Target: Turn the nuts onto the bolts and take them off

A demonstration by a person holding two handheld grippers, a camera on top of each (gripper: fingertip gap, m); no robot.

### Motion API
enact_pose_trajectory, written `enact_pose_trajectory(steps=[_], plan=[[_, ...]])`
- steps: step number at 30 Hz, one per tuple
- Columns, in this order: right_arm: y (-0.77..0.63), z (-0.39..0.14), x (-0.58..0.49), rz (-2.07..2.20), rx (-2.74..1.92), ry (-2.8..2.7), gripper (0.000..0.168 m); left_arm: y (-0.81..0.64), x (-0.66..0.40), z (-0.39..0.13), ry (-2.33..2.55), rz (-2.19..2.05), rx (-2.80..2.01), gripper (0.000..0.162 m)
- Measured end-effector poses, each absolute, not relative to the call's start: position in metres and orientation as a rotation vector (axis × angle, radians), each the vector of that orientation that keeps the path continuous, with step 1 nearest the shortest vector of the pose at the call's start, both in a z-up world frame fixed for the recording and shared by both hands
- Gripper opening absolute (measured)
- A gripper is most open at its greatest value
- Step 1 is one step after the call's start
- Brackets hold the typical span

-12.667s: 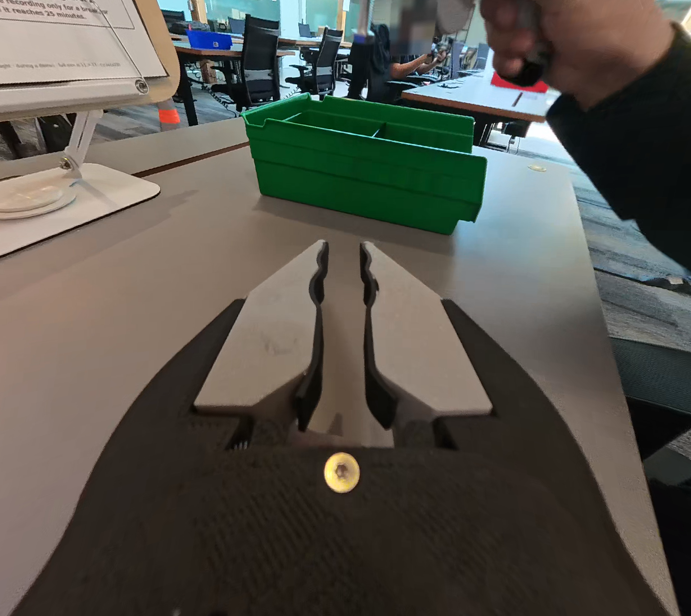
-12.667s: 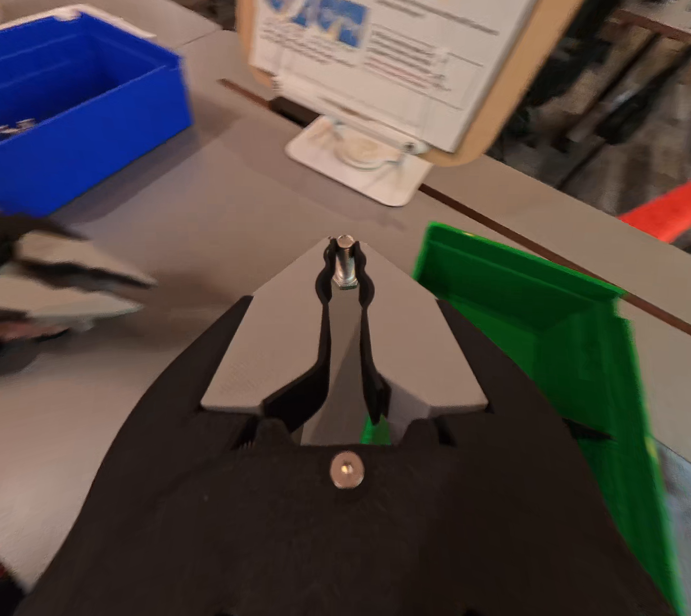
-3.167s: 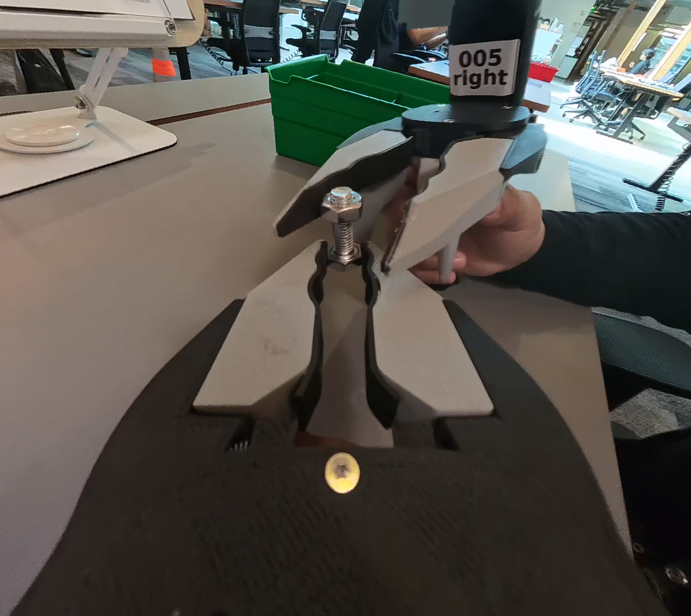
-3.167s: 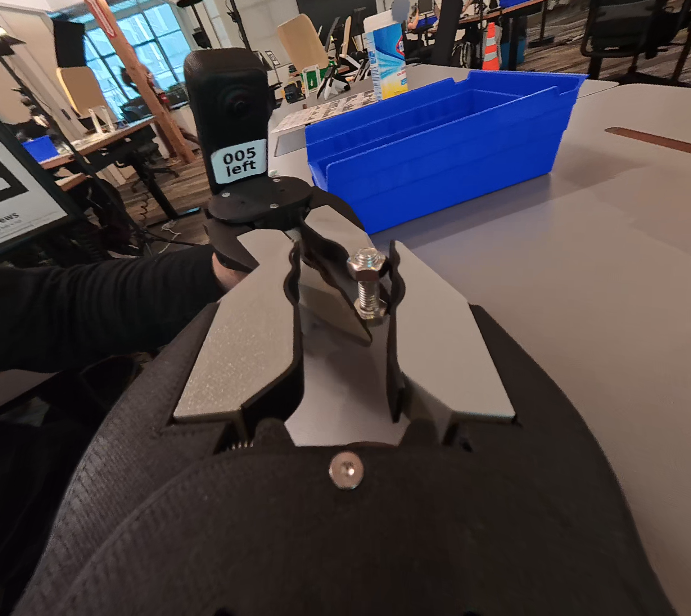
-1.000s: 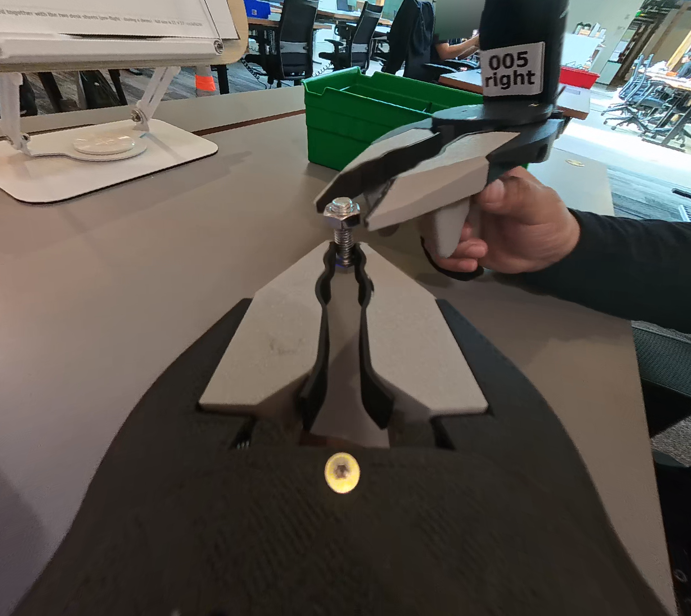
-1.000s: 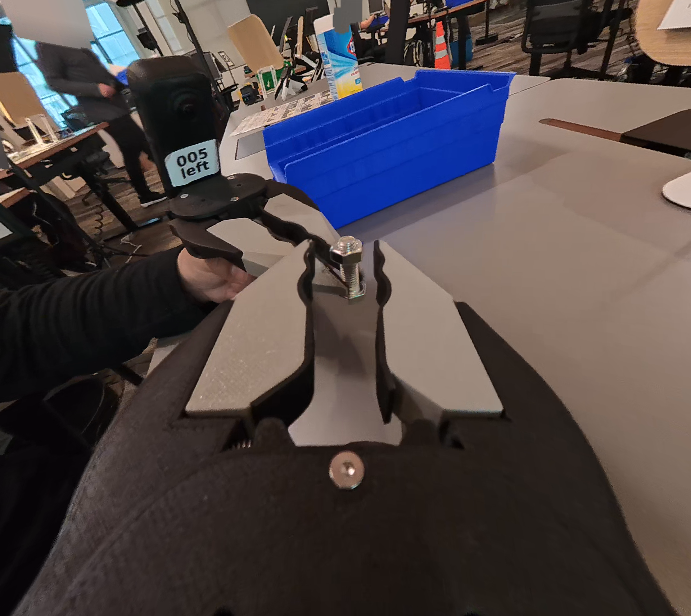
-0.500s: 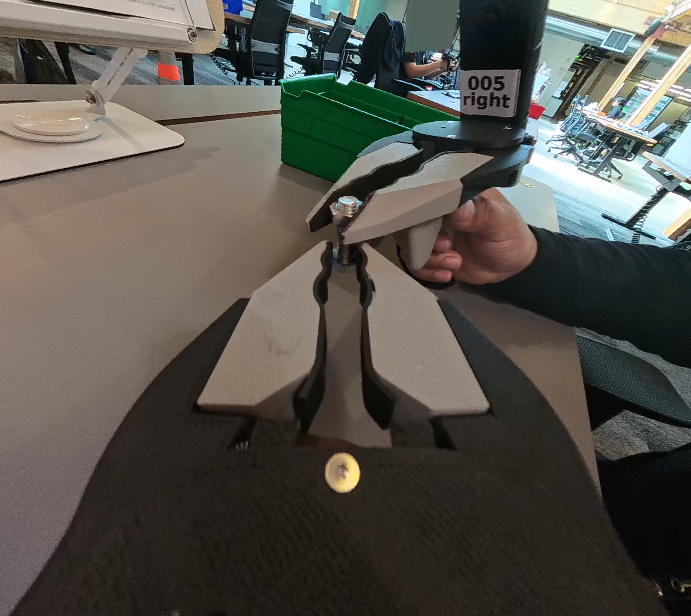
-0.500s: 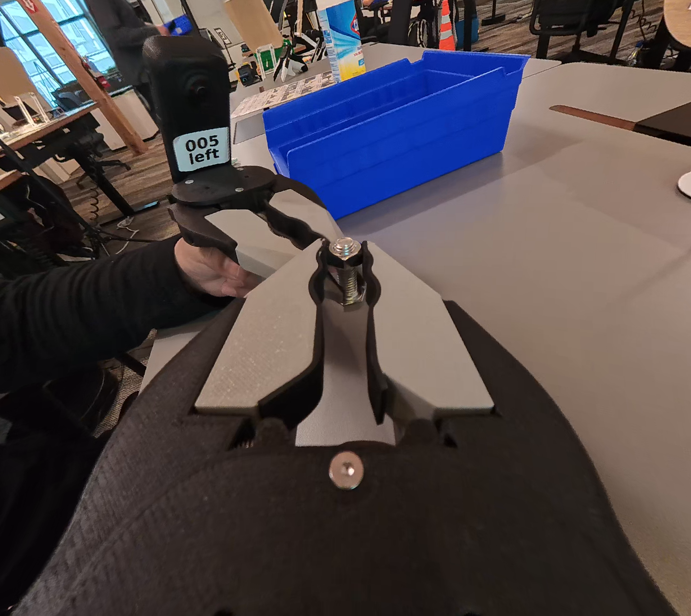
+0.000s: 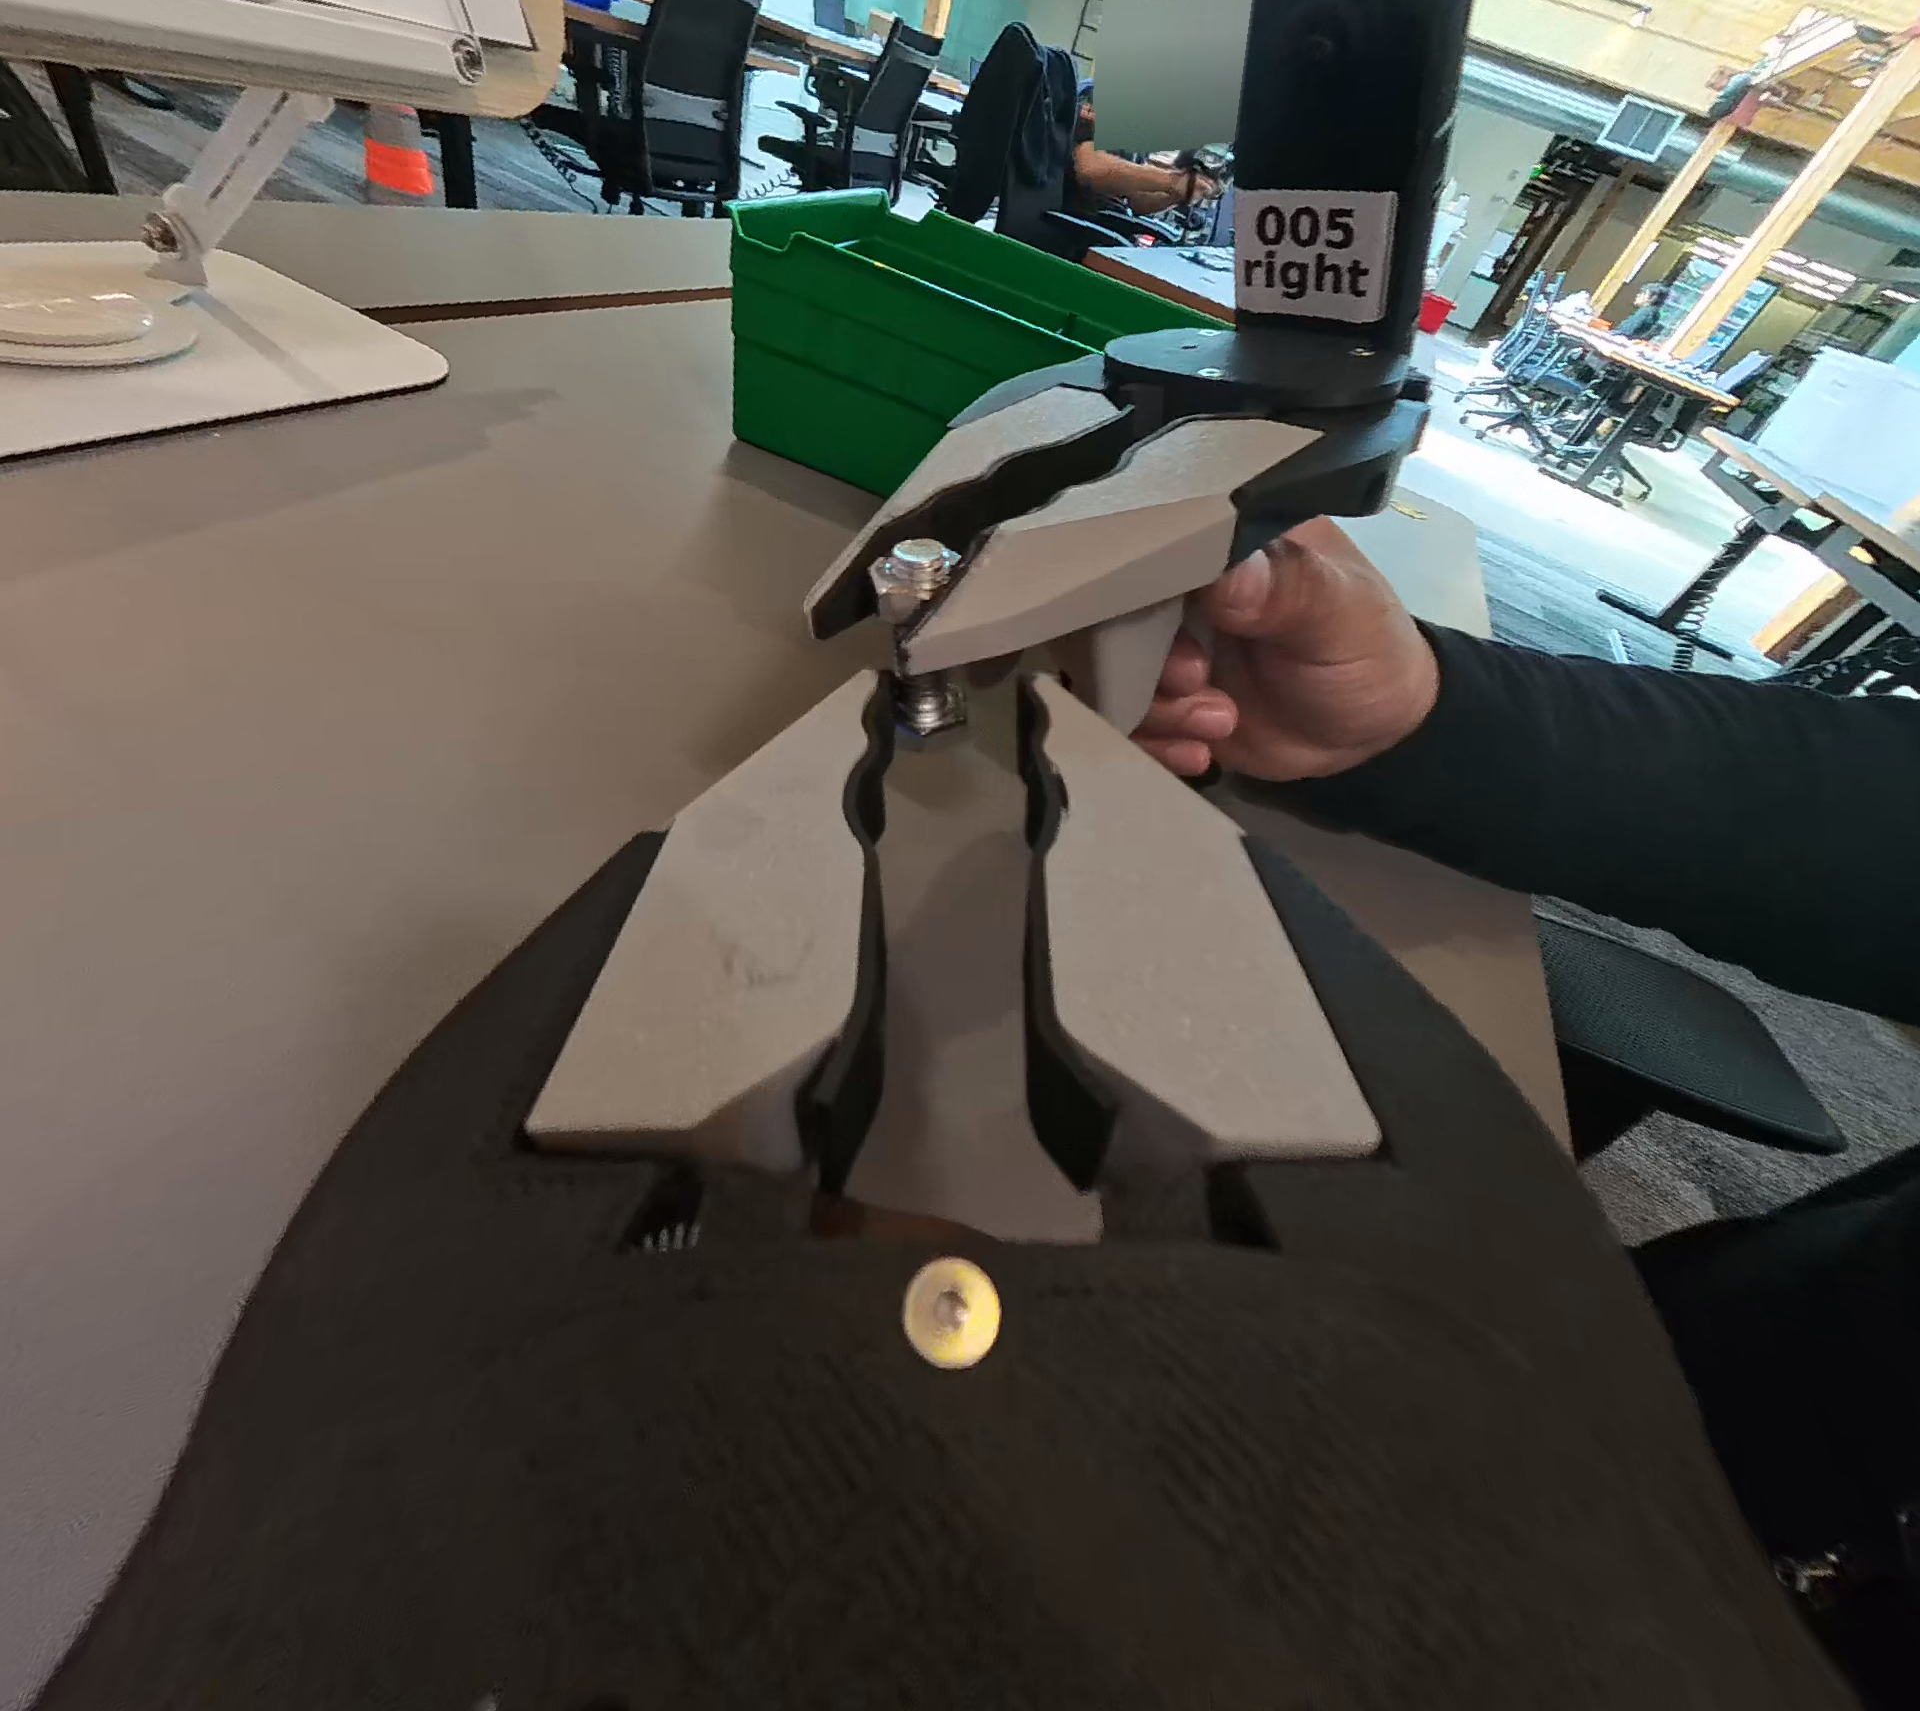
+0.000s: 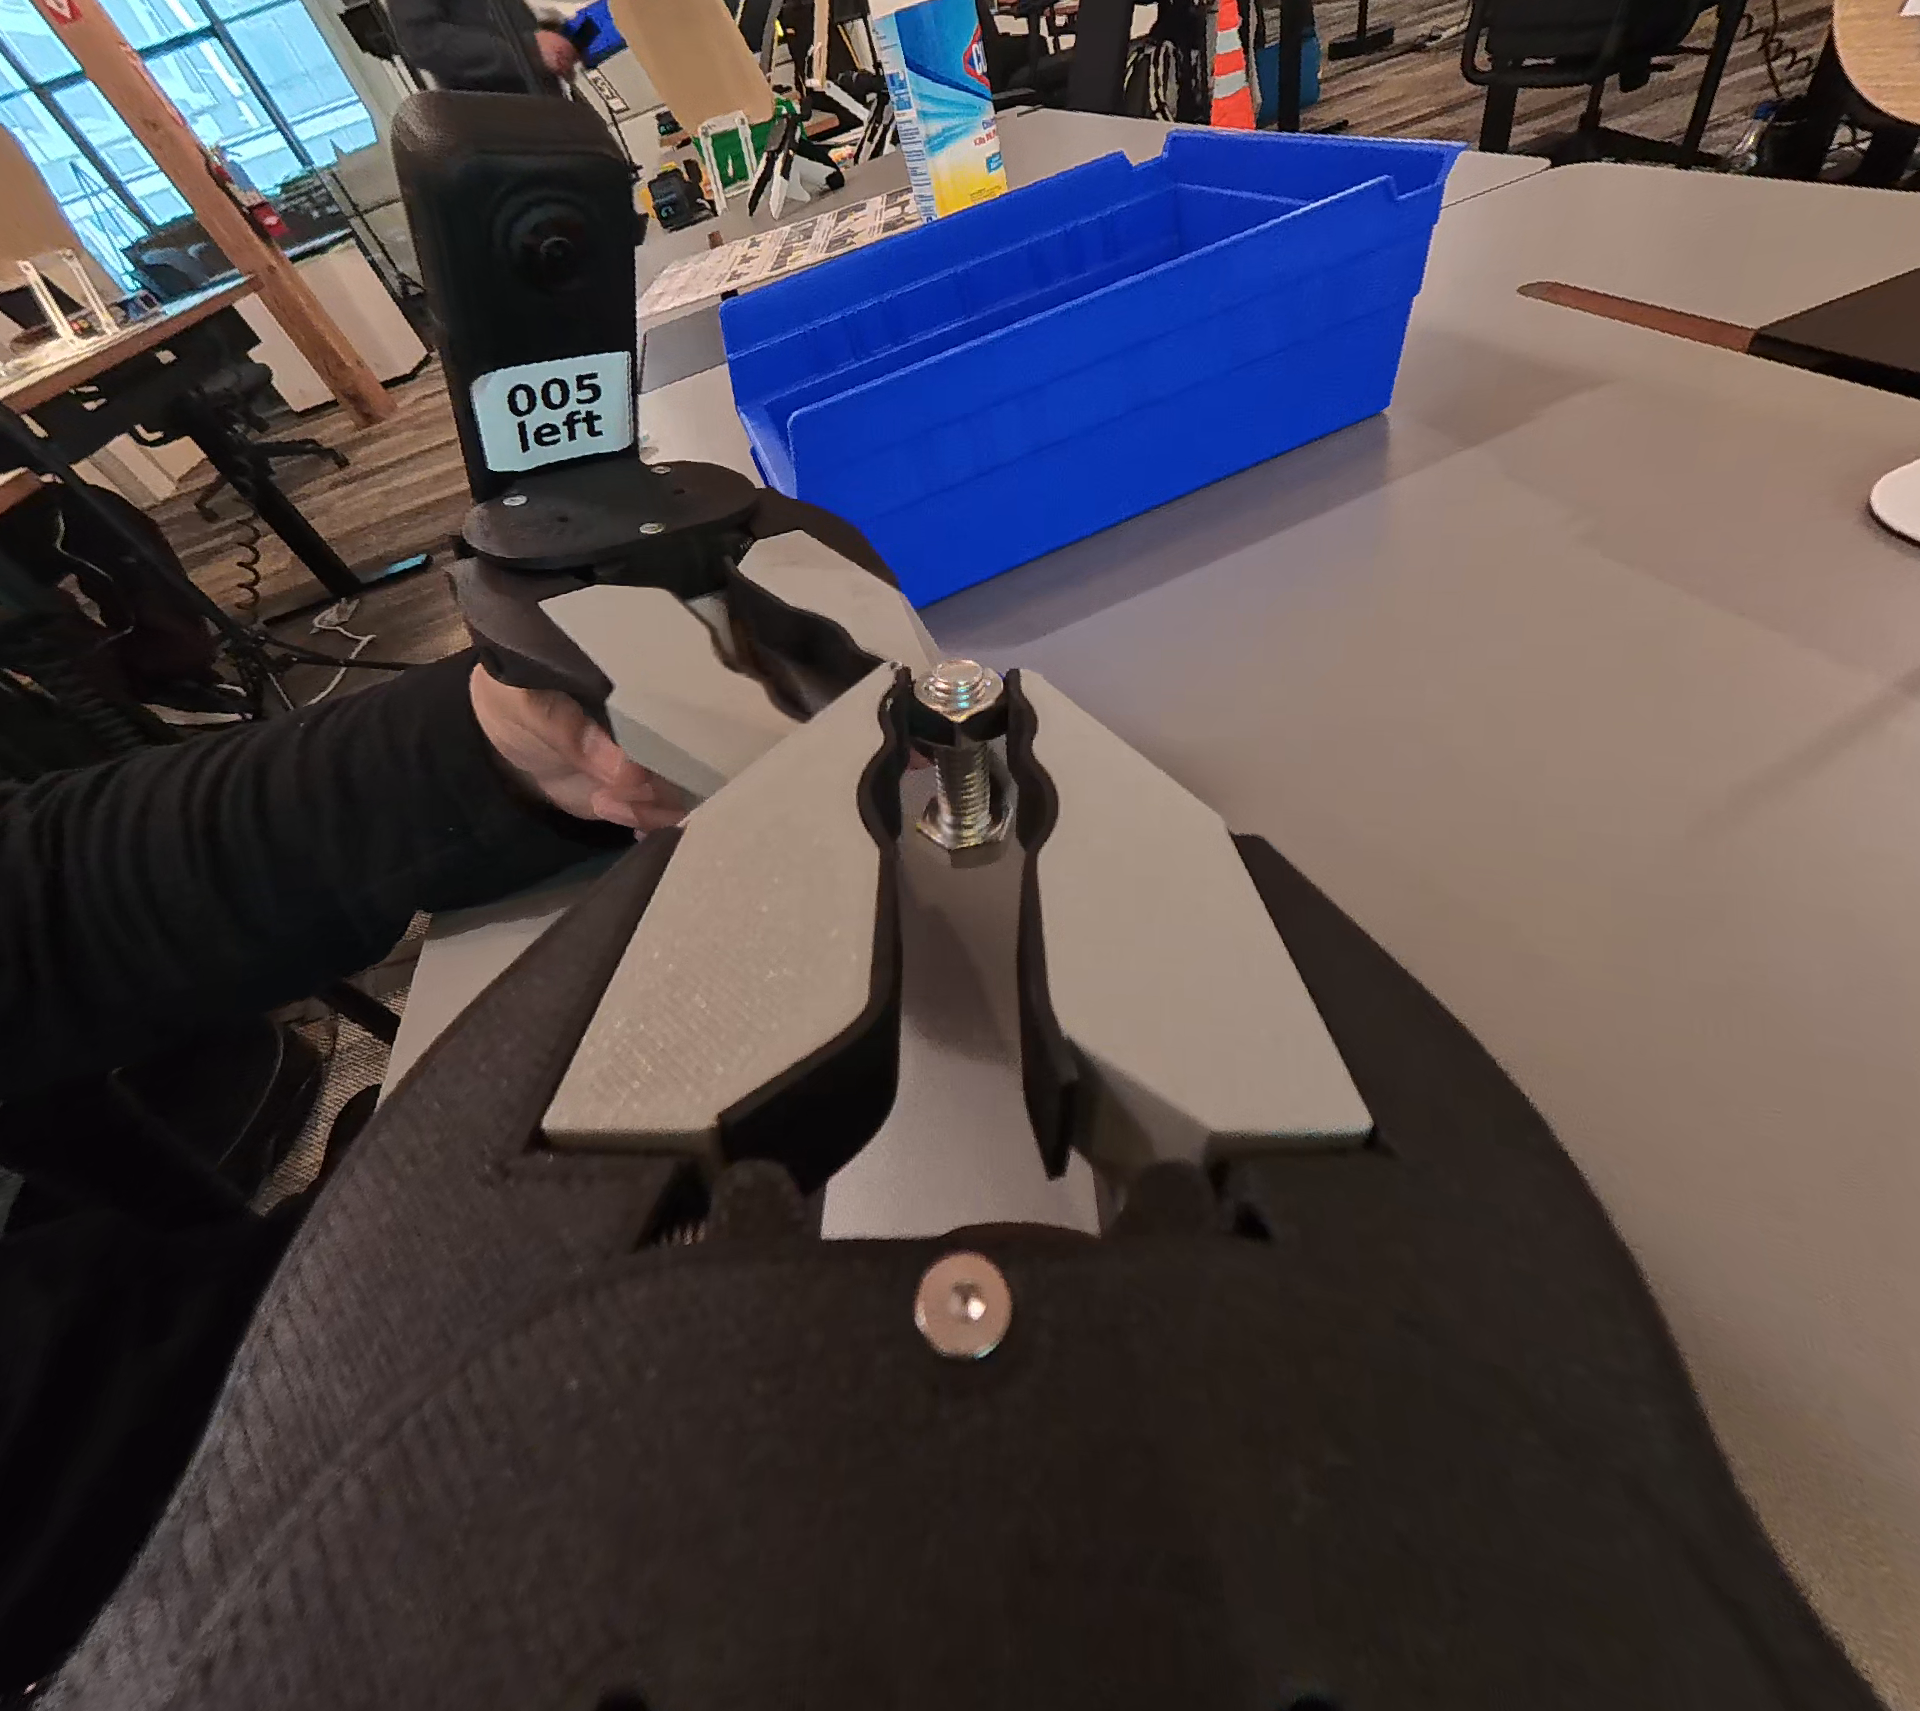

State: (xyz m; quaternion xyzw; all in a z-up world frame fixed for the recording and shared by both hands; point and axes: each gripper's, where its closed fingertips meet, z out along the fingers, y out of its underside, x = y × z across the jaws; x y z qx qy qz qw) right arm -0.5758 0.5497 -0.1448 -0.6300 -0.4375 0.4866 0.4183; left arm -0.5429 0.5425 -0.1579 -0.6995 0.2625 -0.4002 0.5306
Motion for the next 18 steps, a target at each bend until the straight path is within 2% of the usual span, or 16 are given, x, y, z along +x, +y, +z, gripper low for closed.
enact_pose_trajectory(steps=[3,10,13,18], plan=[[0.5486,-0.1448,-0.5759,1.239,-1.581,-1.098,0.015,0.5458,-0.5466,-0.1595,0.636,-0.884,-1.671,0.010],[0.5475,-0.1450,-0.5761,1.239,-1.579,-1.104,0.015,0.5445,-0.5454,-0.1593,0.622,-0.929,-1.678,0.013],[0.5472,-0.1442,-0.5760,1.243,-1.576,-1.097,0.015,0.5466,-0.5475,-0.1590,0.626,-0.888,-1.674,0.007],[0.5474,-0.1429,-0.5773,1.265,-1.580,-1.073,0.015,0.5466,-0.5485,-0.1579,0.610,-0.928,-1.677,0.007]])
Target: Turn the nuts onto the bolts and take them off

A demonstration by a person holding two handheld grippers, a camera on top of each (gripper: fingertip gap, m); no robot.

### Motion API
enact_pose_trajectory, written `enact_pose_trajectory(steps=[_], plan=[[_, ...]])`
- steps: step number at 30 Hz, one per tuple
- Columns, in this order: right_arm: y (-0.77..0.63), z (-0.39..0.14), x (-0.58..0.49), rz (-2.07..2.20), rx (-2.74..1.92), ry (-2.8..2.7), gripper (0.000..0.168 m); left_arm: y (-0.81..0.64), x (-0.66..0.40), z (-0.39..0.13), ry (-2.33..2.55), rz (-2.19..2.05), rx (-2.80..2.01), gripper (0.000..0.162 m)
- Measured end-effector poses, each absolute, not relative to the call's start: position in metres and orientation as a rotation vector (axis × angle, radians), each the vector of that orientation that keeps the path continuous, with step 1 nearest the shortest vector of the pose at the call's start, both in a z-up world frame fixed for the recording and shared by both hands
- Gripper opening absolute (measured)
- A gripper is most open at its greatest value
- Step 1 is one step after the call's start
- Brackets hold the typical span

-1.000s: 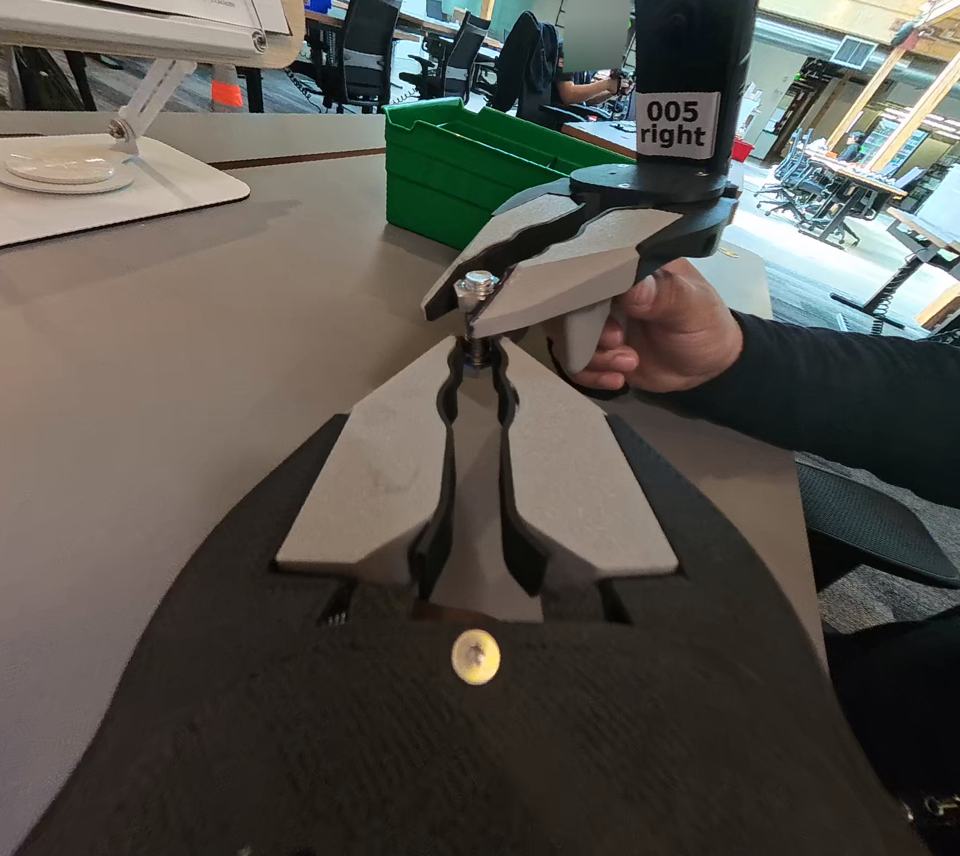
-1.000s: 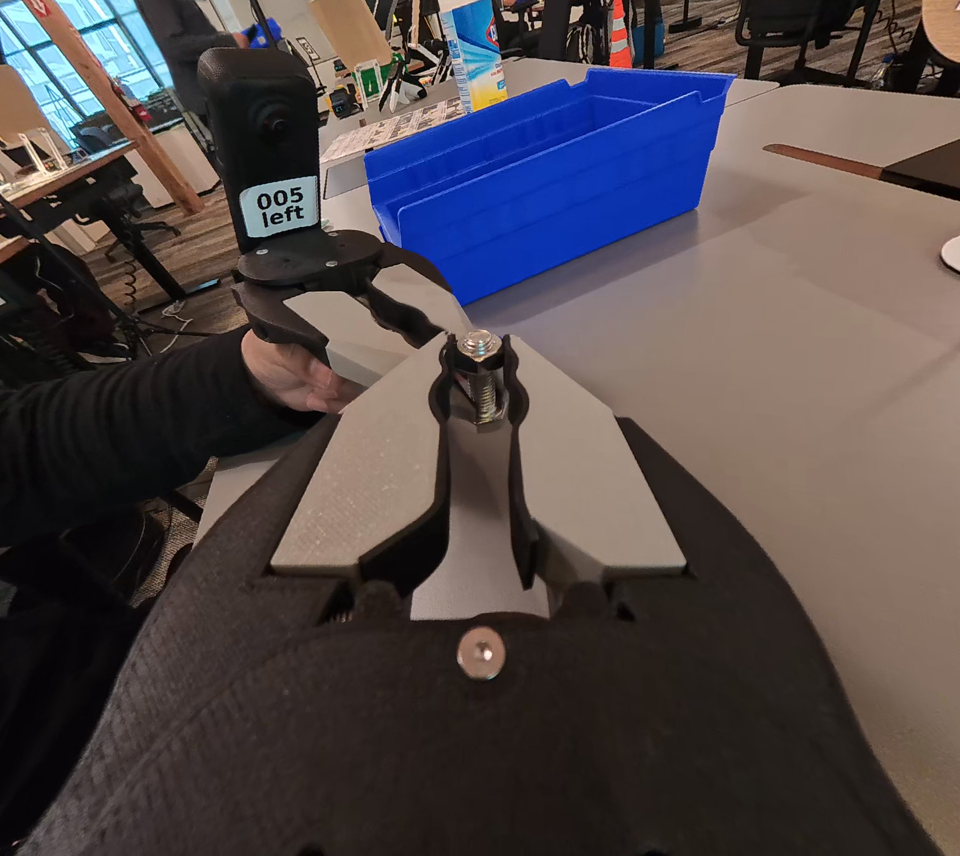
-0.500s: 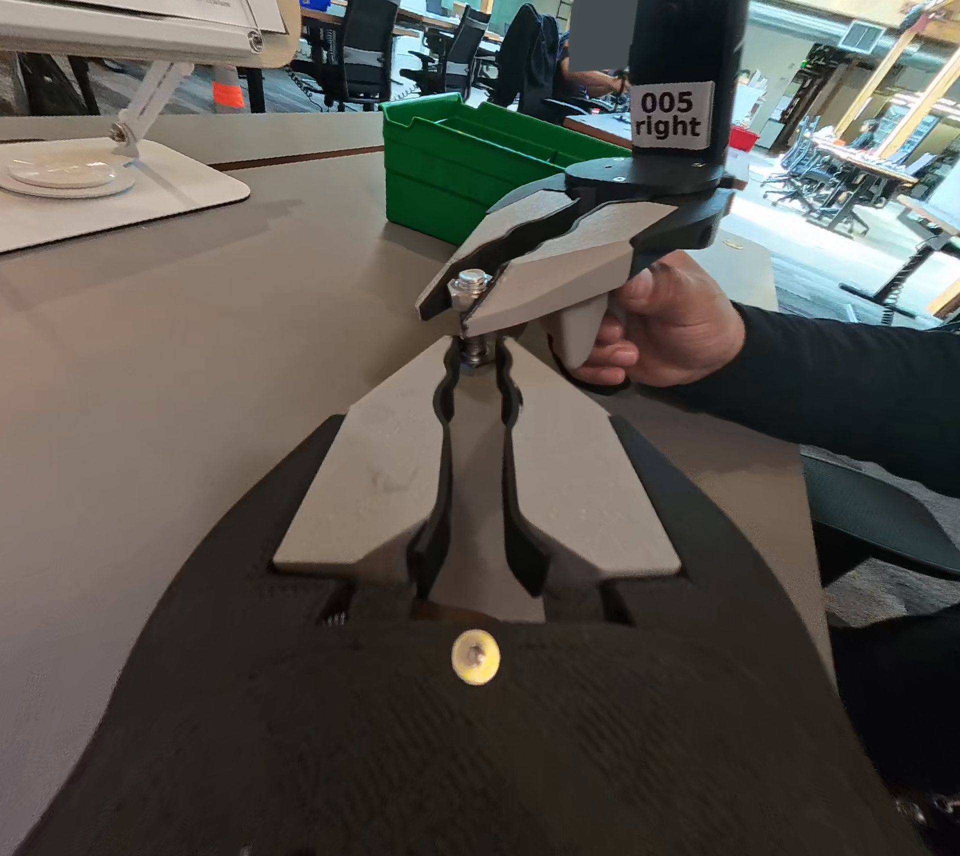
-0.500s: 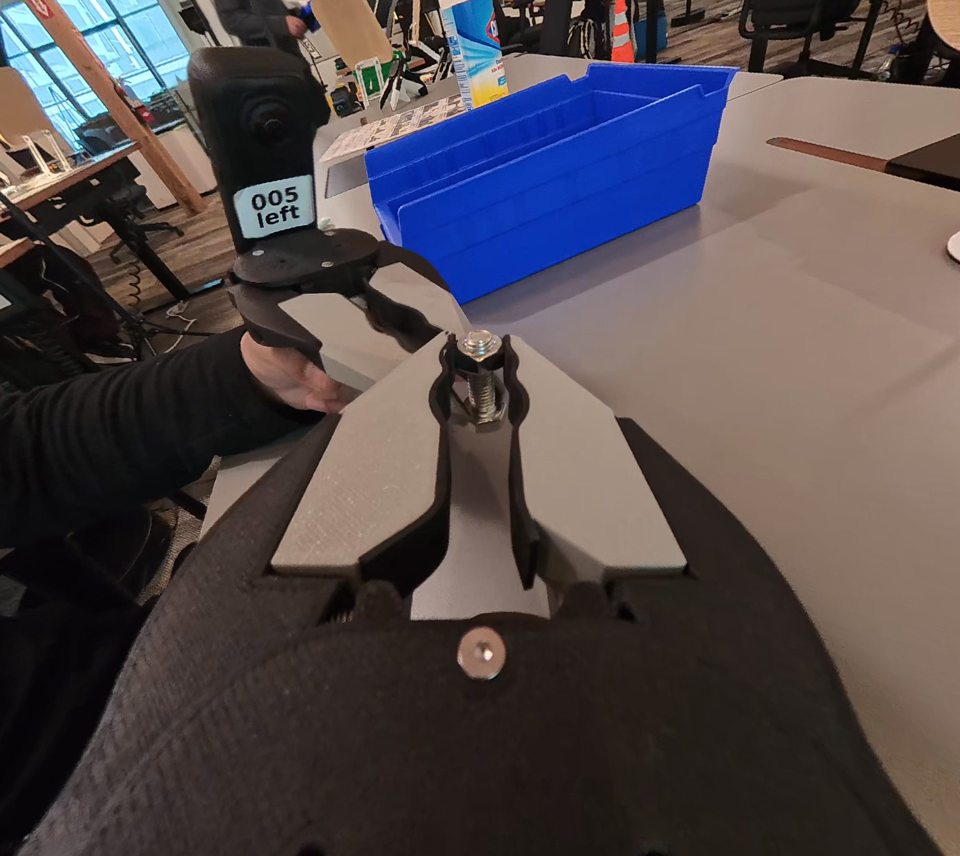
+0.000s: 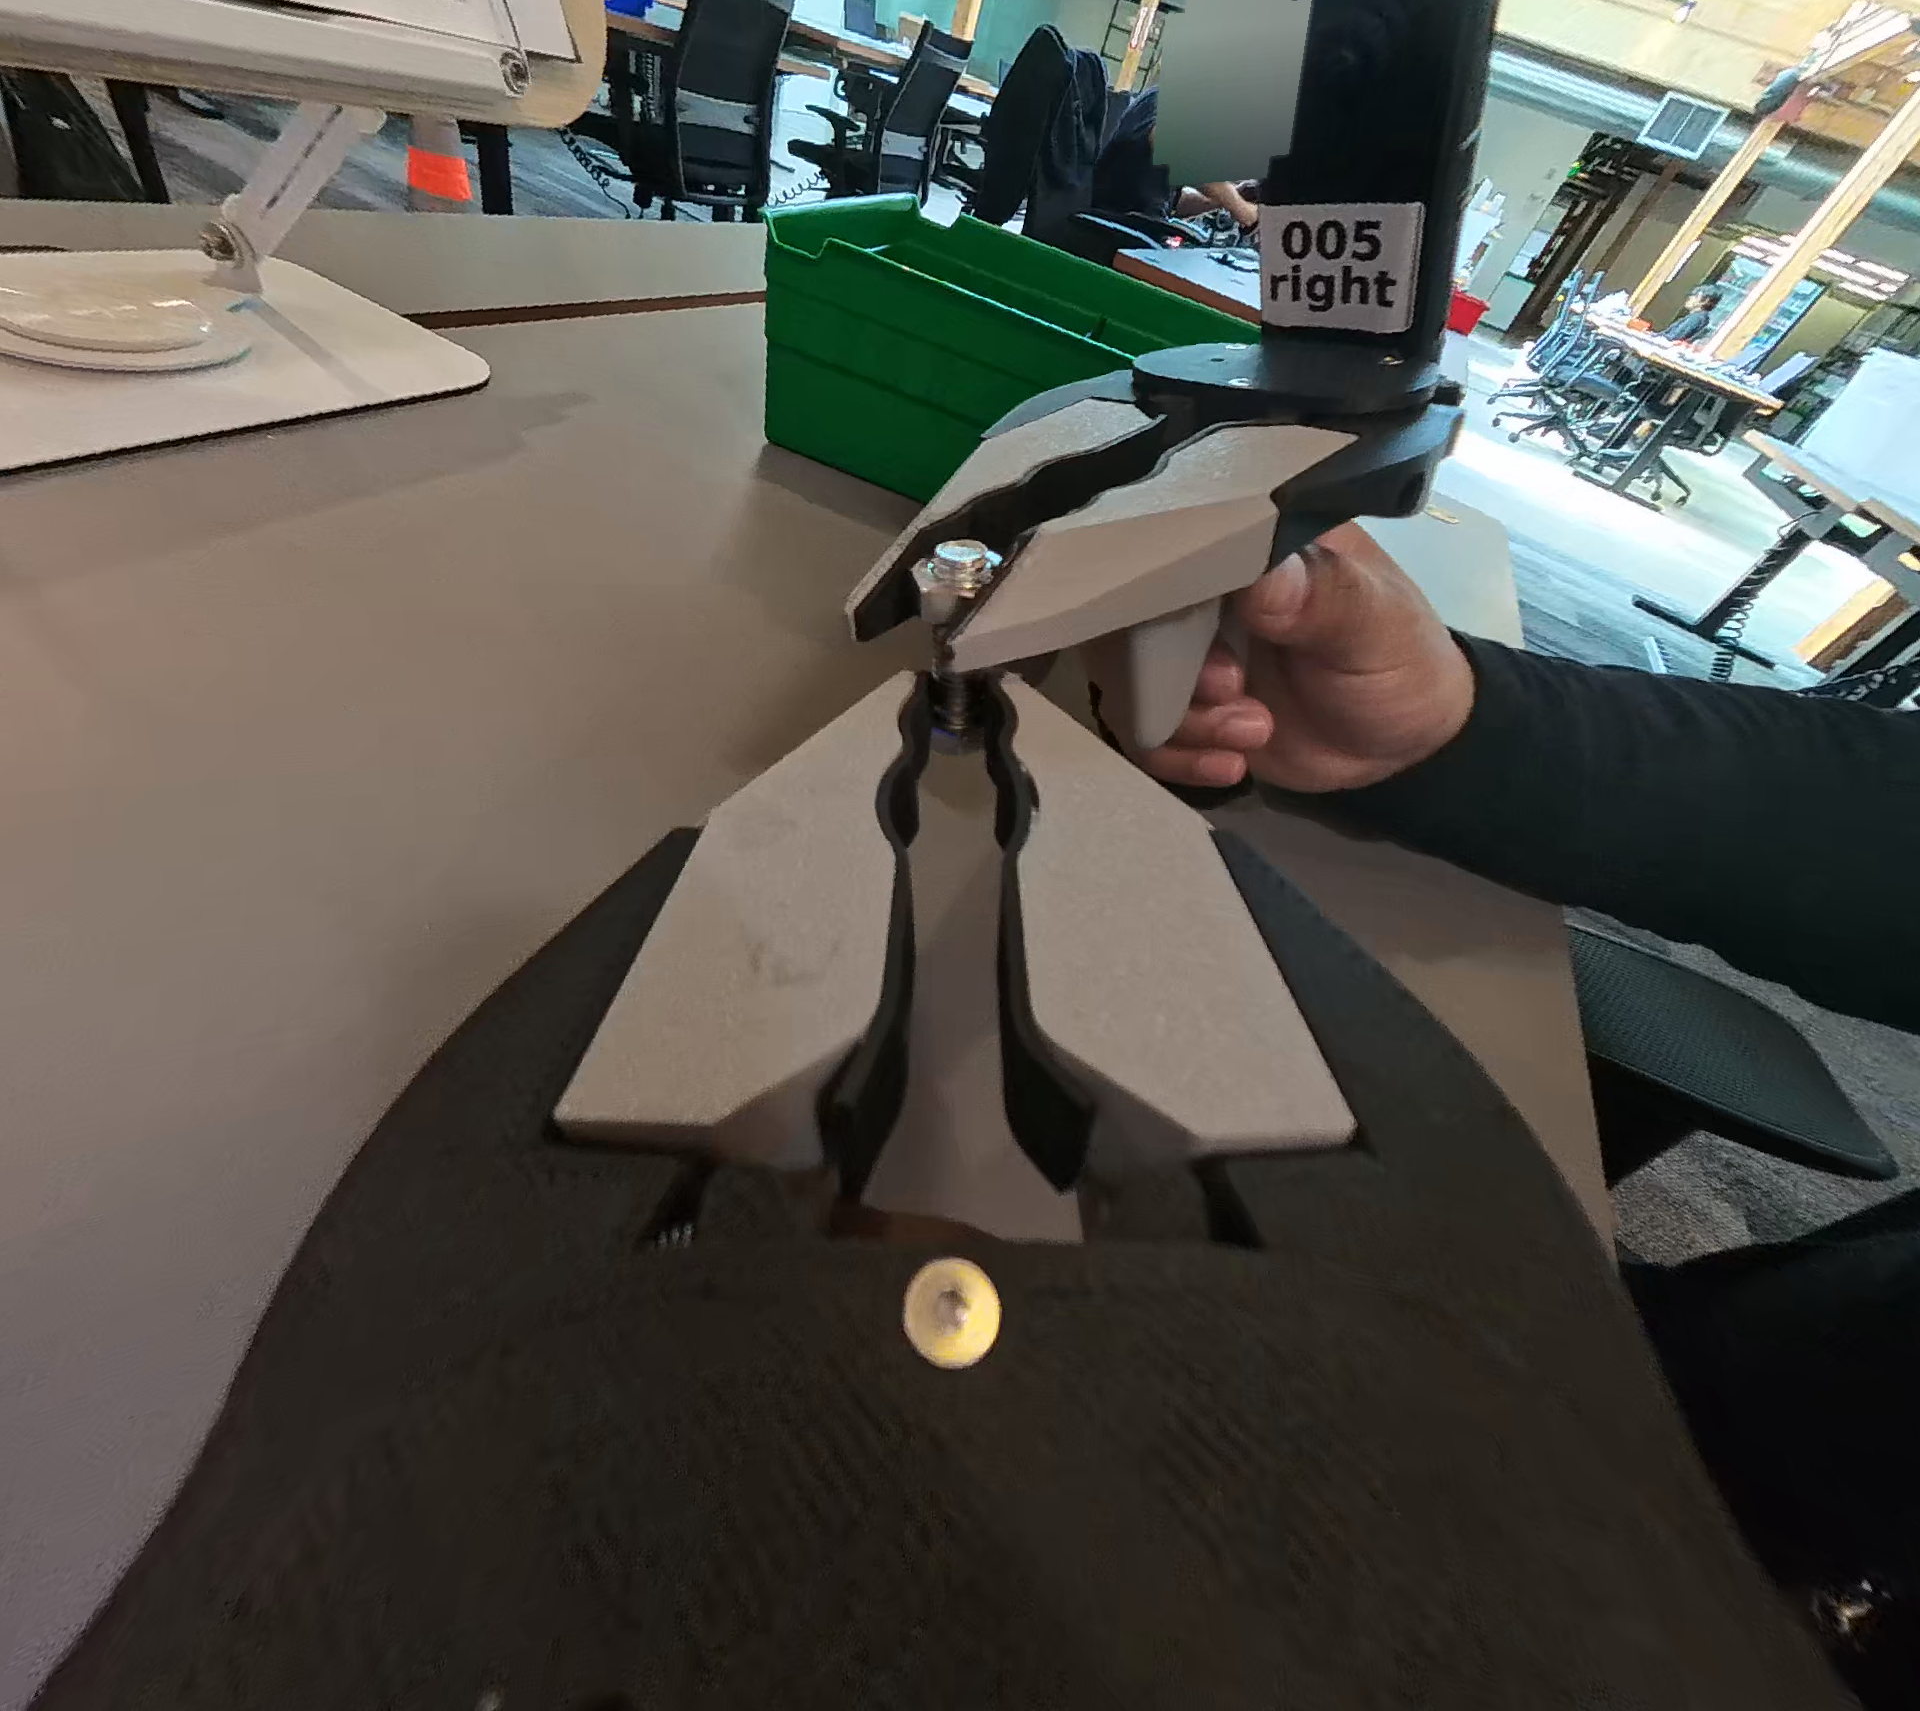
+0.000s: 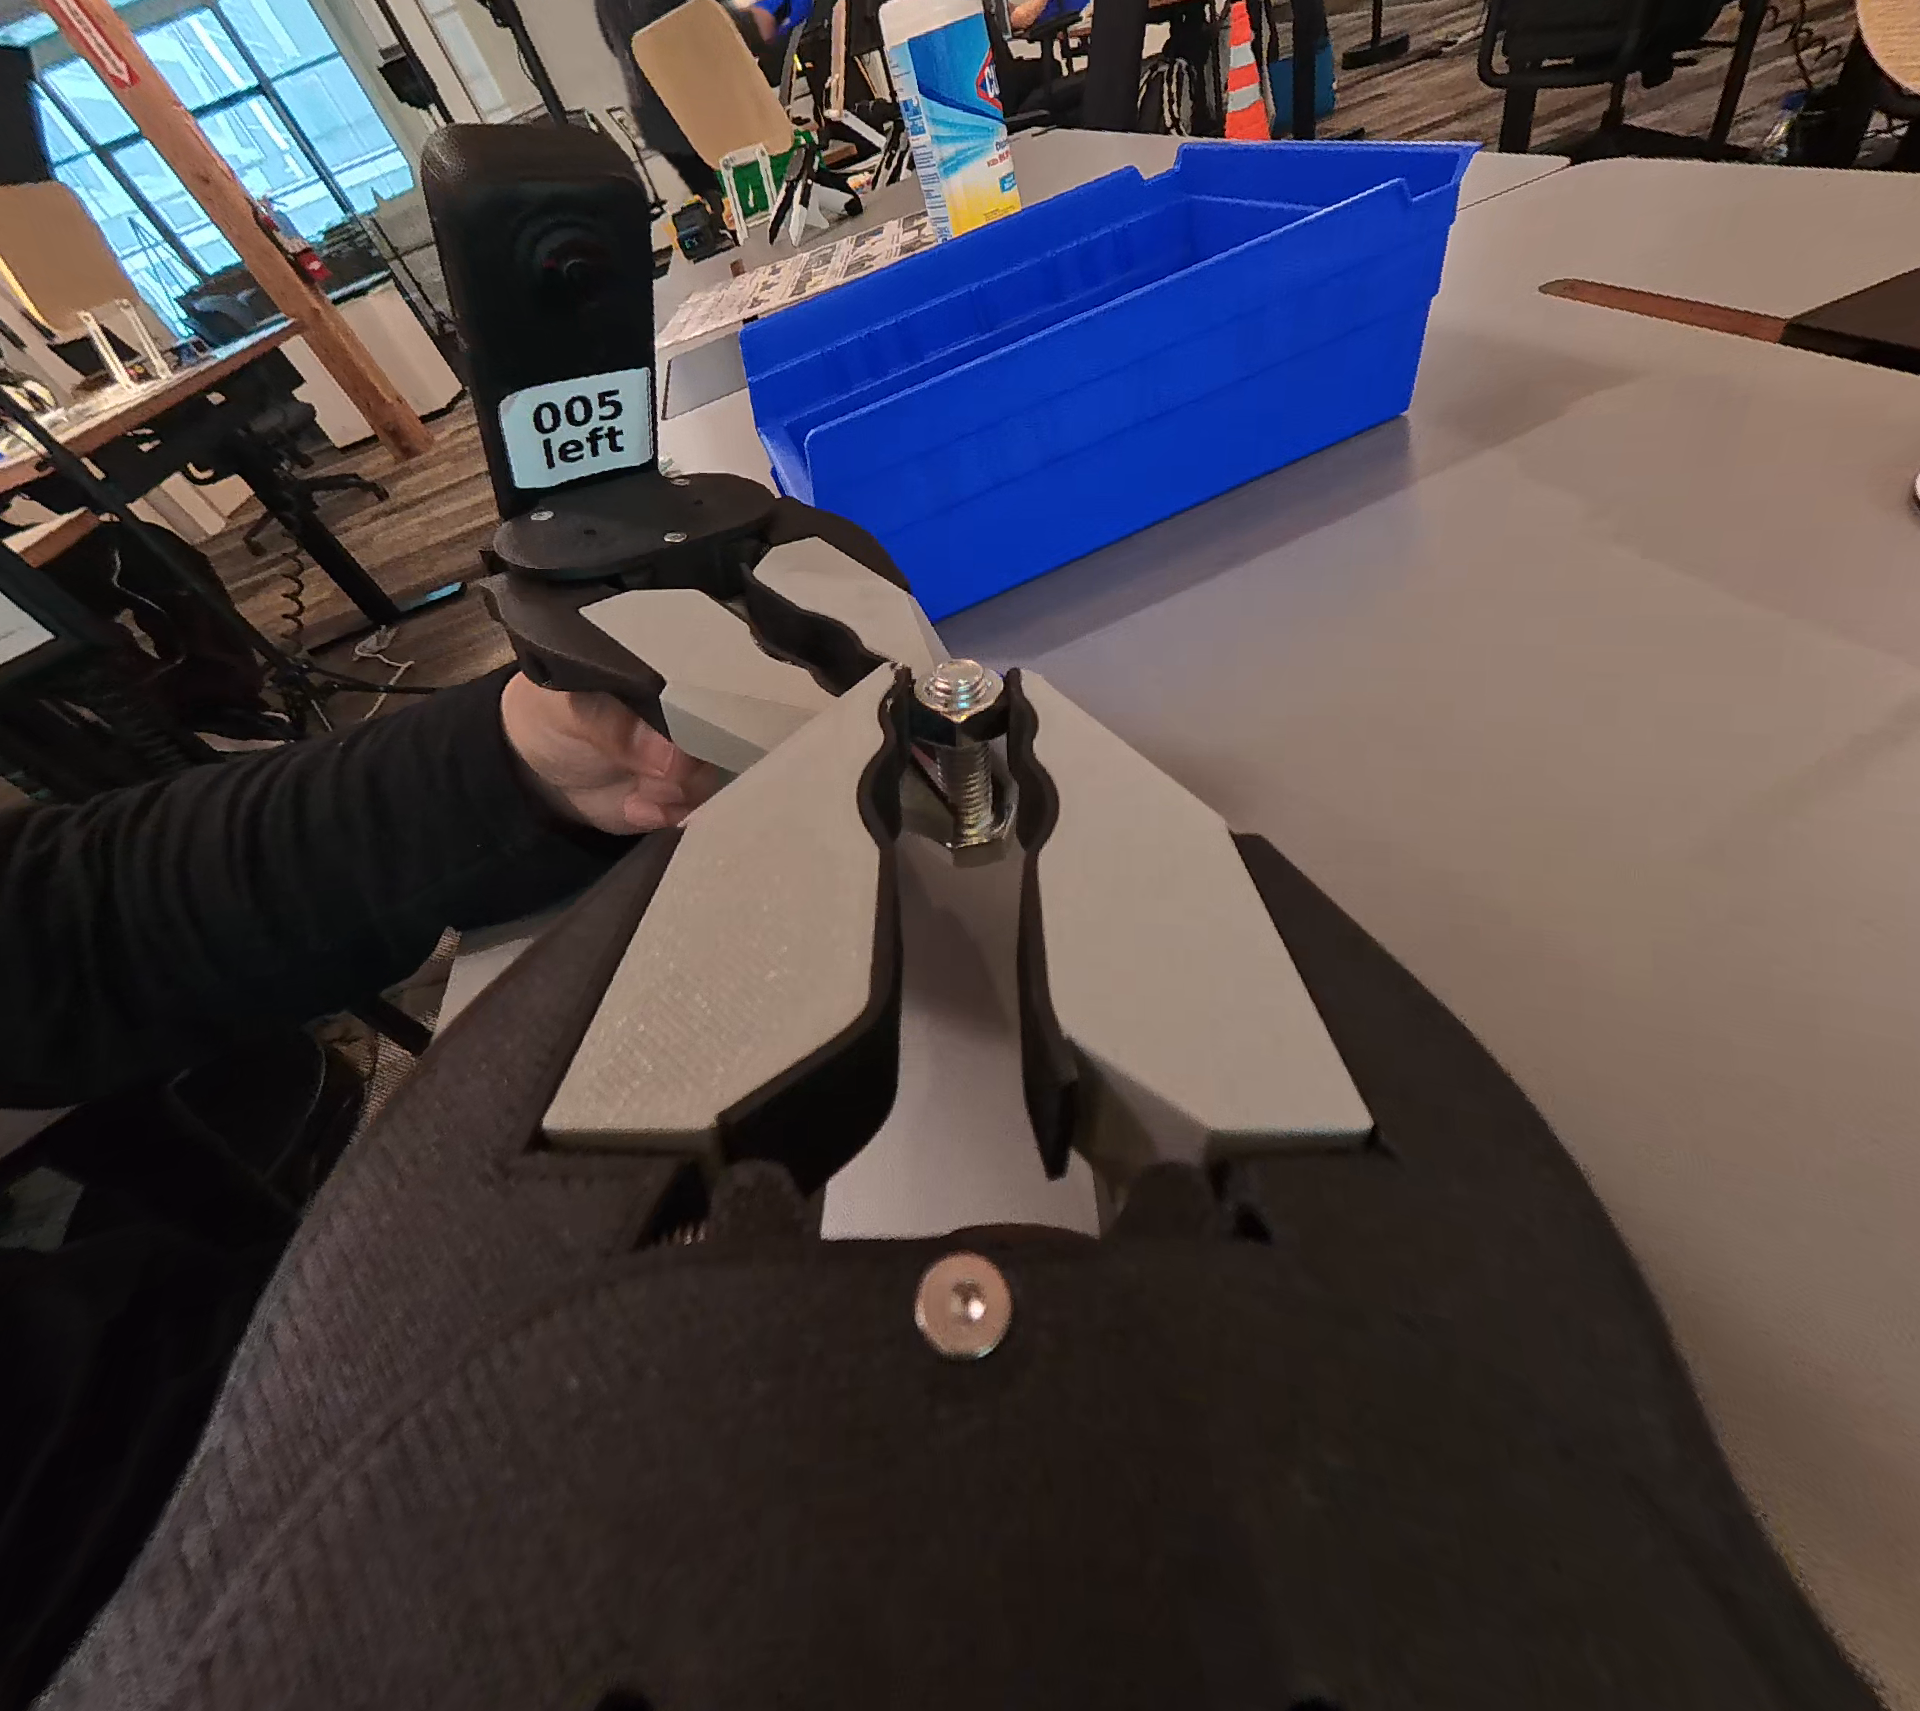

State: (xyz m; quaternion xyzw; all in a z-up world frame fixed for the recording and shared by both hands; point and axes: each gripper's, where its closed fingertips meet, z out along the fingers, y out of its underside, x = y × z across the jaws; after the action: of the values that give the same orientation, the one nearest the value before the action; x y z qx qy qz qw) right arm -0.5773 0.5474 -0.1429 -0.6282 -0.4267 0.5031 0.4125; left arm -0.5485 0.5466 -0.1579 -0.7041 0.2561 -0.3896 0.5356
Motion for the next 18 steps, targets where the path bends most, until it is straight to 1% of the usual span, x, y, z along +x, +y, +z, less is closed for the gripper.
enact_pose_trajectory(steps=[5,10,12,13,15,18], plan=[[0.548,-0.143,-0.577,1.260,-1.579,-1.074,0.015,0.547,-0.548,-0.158,0.595,-0.958,-1.679,0.007],[0.552,-0.146,-0.575,1.270,-1.599,-1.058,0.016,0.553,-0.552,-0.163,0.629,-0.787,-1.694,0.006],[0.554,-0.143,-0.573,1.303,-1.602,-1.031,0.032,0.557,-0.558,-0.163,0.603,-0.751,-1.695,0.006],[0.555,-0.141,-0.571,1.316,-1.596,-1.020,0.034,0.559,-0.561,-0.162,0.585,-0.738,-1.693,0.006],[0.556,-0.138,-0.568,1.326,-1.578,-1.012,0.036,0.561,-0.565,-0.161,0.564,-0.733,-1.691,0.006],[0.554,-0.138,-0.567,1.295,-1.554,-1.038,0.033,0.560,-0.564,-0.161,0.579,-0.720,-1.683,0.006]])
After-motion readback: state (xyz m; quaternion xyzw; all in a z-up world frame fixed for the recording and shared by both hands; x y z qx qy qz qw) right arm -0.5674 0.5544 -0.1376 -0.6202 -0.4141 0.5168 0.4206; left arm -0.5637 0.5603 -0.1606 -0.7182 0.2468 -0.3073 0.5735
